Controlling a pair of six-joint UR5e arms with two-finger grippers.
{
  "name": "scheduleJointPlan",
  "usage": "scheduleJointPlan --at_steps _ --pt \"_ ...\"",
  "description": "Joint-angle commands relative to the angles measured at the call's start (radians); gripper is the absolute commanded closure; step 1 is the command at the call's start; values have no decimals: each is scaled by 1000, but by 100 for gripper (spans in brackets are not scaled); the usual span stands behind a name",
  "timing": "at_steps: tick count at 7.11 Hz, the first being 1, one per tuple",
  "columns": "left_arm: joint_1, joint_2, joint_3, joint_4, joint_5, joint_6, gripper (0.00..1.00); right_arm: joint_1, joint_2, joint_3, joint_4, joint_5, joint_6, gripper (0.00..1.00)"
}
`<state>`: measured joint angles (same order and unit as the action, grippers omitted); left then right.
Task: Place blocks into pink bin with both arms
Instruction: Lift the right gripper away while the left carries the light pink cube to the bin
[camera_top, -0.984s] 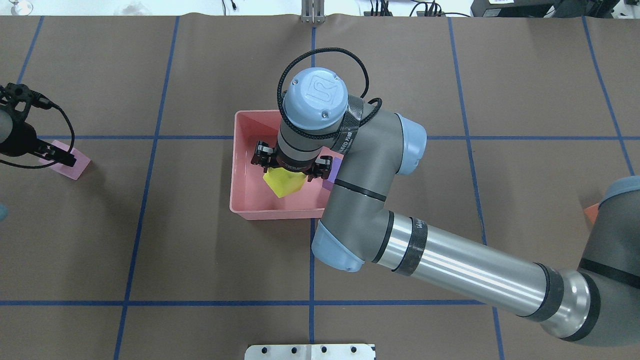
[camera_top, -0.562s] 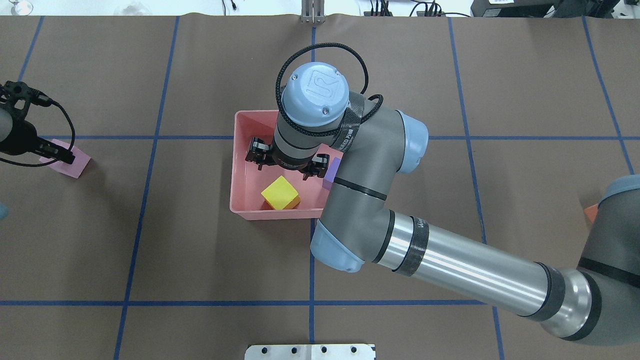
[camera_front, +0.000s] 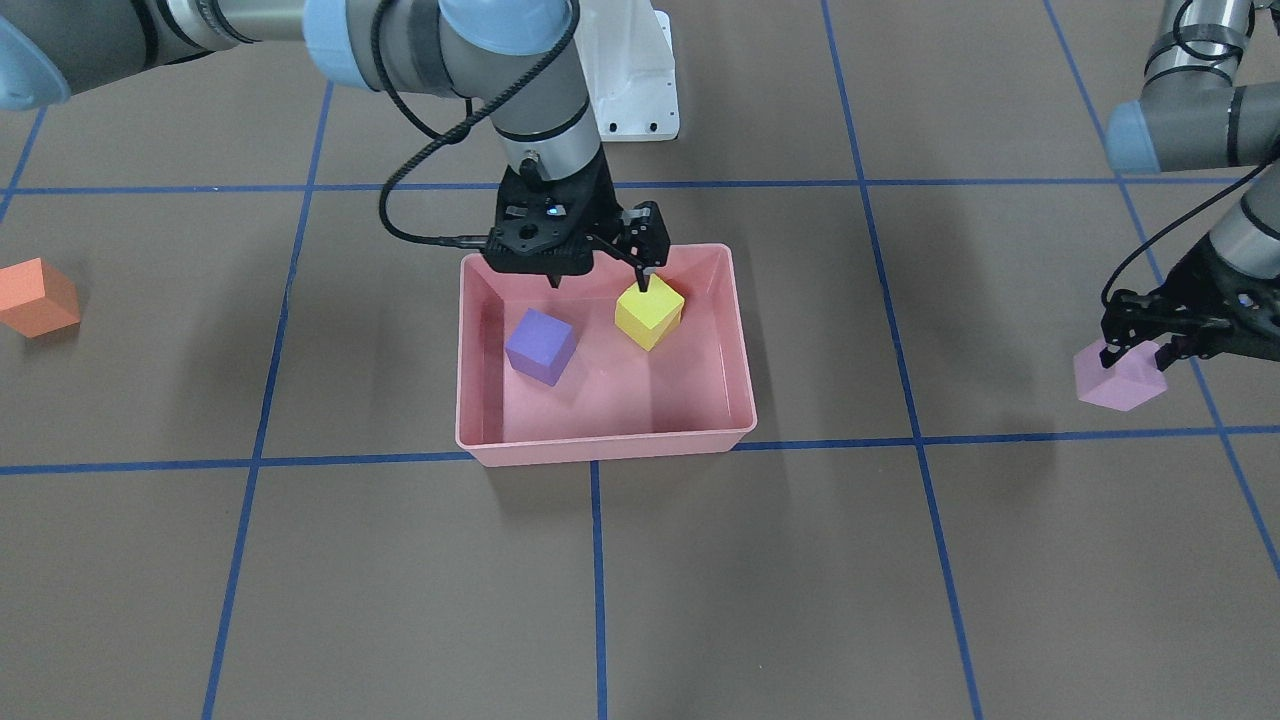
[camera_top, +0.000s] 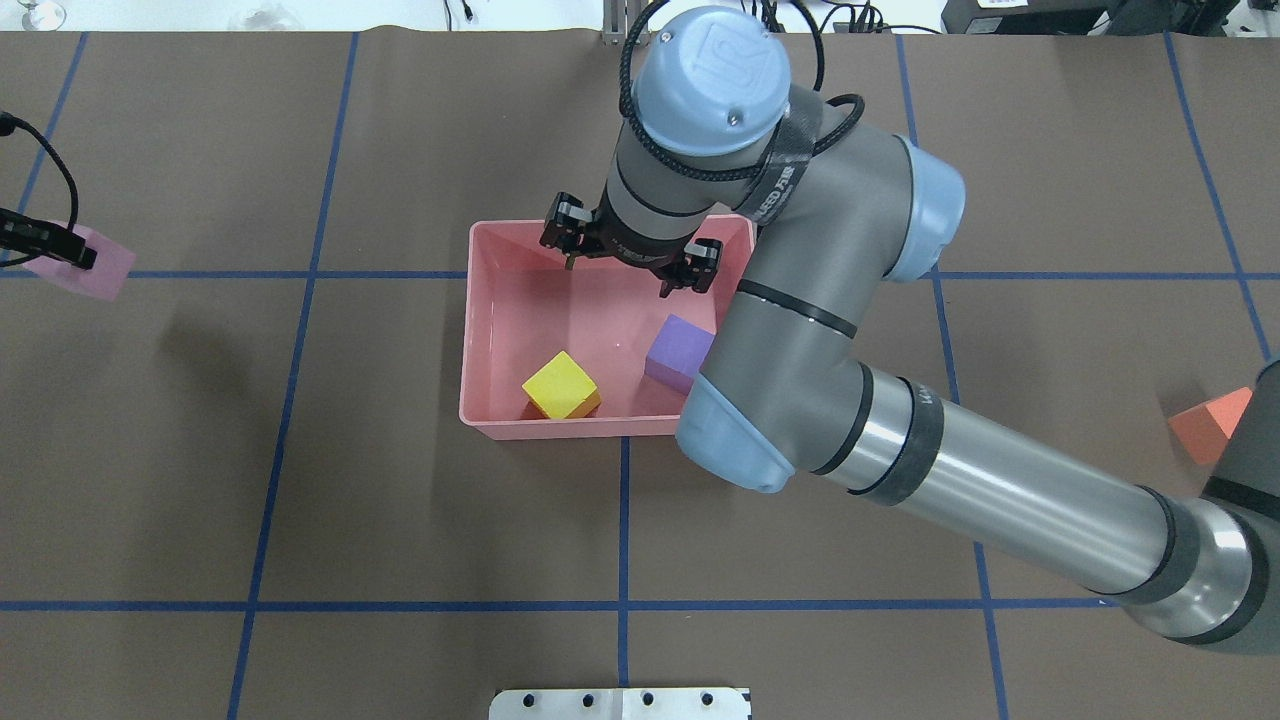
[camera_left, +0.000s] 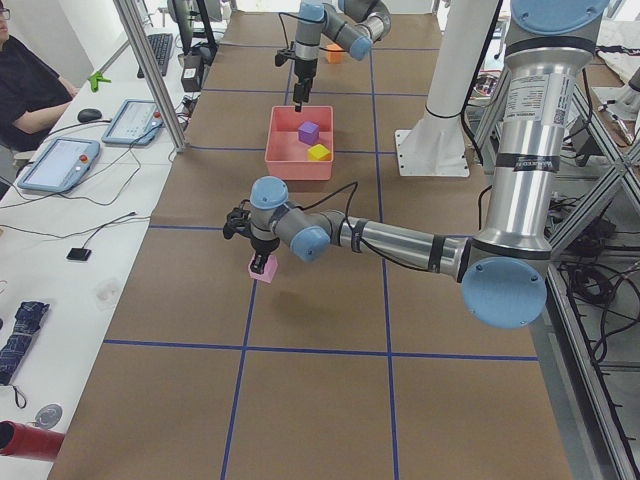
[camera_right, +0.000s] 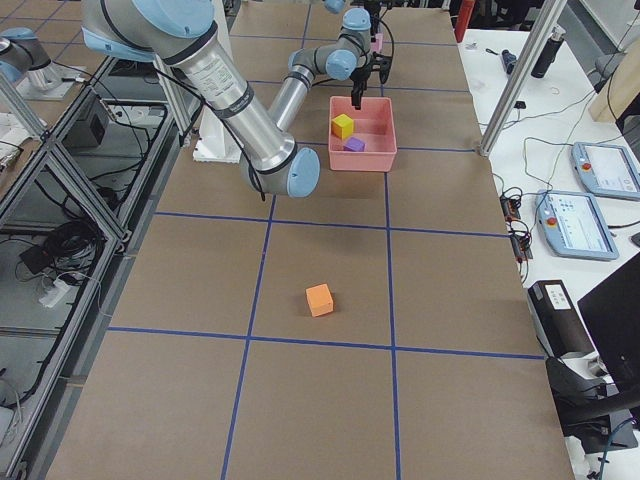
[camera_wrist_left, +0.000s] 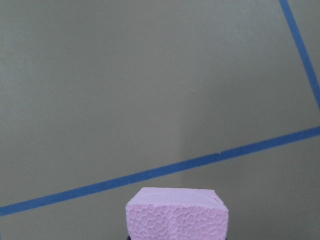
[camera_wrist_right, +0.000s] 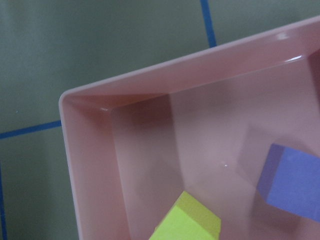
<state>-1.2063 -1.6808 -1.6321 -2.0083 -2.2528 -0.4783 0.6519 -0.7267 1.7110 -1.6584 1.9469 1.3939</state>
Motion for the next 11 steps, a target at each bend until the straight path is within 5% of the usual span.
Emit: scheduleJointPlan --at_steps 1,4,6,9,11 --pt "-129 -113 -49 214 -196 -46 100 101 -141 151 -116 17 -251 0" --pt "-20 -287 -188 326 -189 -564 100 375 -381 176 -109 211 -726 0" --pt "205 -382 -255 329 -5 -861 100 492 -497 173 -109 265 -971 0" --pt "483 -567 -169 348 276 -1053 100 613 -700 173 -51 318 -1247 0" --pt "517 -612 -104 349 326 -1054 100 612 -845 101 172 325 -1267 0"
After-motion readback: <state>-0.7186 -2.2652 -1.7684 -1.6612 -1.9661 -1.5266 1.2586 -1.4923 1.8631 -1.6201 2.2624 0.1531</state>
